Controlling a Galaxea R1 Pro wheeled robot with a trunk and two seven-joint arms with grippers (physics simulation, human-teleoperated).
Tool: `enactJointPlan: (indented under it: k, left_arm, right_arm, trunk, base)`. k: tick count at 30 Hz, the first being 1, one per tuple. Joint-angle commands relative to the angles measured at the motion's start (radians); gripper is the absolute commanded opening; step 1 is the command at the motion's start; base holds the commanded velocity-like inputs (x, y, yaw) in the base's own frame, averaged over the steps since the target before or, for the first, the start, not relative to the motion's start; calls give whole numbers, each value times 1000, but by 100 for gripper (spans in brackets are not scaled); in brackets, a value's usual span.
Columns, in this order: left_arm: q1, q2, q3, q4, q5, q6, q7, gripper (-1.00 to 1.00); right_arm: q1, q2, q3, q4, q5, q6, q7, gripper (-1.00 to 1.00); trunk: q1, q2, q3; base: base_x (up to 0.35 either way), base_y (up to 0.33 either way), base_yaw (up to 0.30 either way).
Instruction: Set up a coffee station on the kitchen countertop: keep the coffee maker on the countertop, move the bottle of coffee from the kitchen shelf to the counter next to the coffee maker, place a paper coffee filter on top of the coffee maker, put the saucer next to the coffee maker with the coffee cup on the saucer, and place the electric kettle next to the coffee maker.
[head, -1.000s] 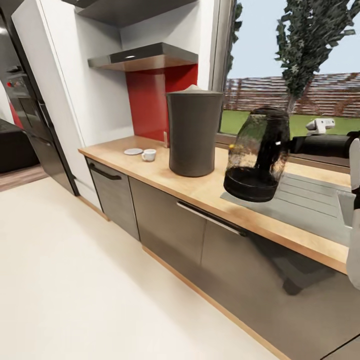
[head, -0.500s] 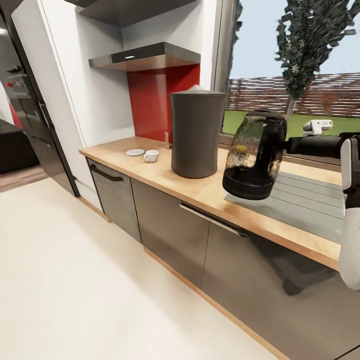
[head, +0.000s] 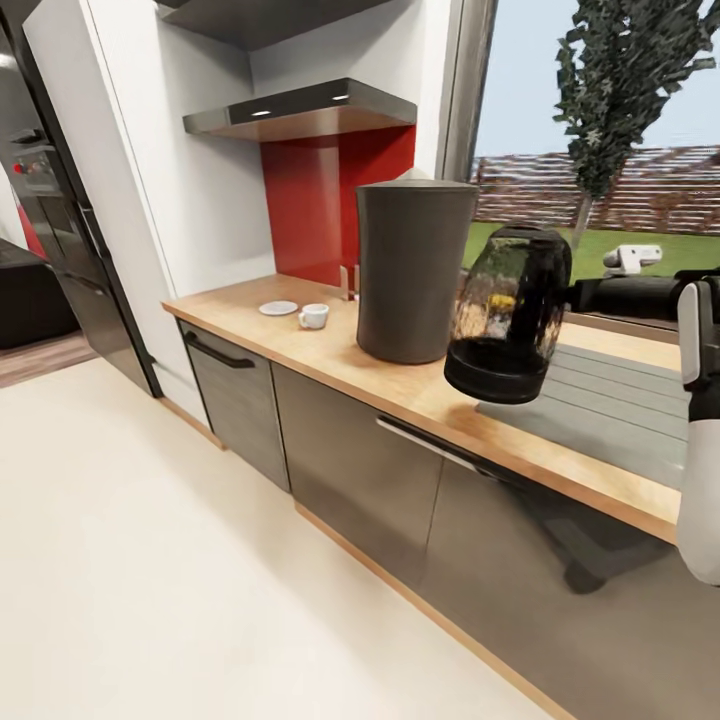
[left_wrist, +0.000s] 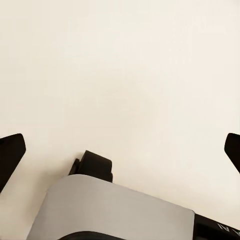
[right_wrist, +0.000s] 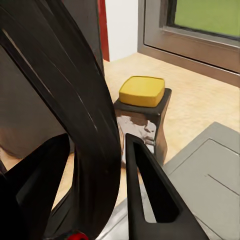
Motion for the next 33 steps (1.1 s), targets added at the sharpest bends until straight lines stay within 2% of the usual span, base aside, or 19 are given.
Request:
enactJointPlan:
  k: [1, 13, 16, 24, 33]
  left_arm:
    - [0, 0, -6, 0, 11, -1, -5, 100]
    - [0, 0, -6, 0, 11, -1, -5, 100]
    - [0, 0, -6, 0, 11, -1, -5, 100]
    - [0, 0, -7, 0, 11, -1, -5, 100]
    - [0, 0, -8, 0, 11, -1, -5, 100]
  right_arm:
    - [1, 0, -2, -1, 5, 4, 11, -100]
    - [3, 0, -3, -2, 2, 4, 11, -100]
    - [3, 0, -3, -2, 4, 4, 11, -100]
    - [3, 0, -3, -2, 3, 4, 11, -100]
    - [7, 0, -3, -1, 2, 4, 11, -100]
  trunk:
    - [0, 0, -1]
    - [0, 0, -1]
    - [11, -21, -10]
    - [11, -21, -10]
    - [38, -70, -32]
  base:
    - [28, 28, 0]
    - [3, 3, 0]
    - [0, 0, 0]
    - [0, 0, 0]
    - [0, 0, 0]
